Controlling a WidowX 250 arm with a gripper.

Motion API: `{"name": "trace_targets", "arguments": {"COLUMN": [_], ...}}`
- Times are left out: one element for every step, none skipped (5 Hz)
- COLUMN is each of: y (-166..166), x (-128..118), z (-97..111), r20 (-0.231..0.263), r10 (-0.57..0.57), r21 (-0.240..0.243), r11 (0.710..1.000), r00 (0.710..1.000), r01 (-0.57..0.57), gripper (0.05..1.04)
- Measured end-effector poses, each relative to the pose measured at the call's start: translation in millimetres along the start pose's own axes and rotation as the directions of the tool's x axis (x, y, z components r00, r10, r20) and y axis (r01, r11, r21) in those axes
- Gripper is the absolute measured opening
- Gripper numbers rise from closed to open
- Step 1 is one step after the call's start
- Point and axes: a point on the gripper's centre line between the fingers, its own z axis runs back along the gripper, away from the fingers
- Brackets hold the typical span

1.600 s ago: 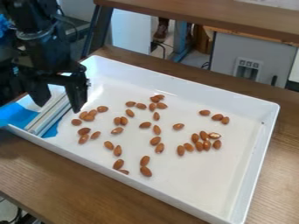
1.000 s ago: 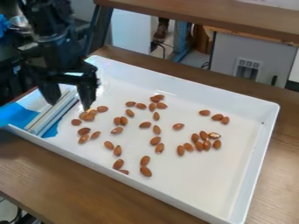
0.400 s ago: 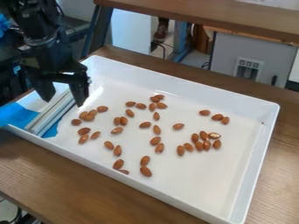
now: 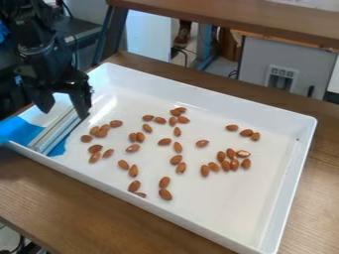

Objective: Sweep into pile

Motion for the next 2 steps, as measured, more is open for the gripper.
{"name": "trace_targets", "arguments": {"y": [12.2,16.1], "x": [2.1,3.5], "z": [-4.8,-6.8], "r20": [-0.003,0.01], "r10": [0.013,0.013], "r21": [0.004,0.005], "r11": [1.0,1.0], "r00": [1.0,1.0], "r01": [-0.013,-0.013], "gripper": [1.001,1.001]}}
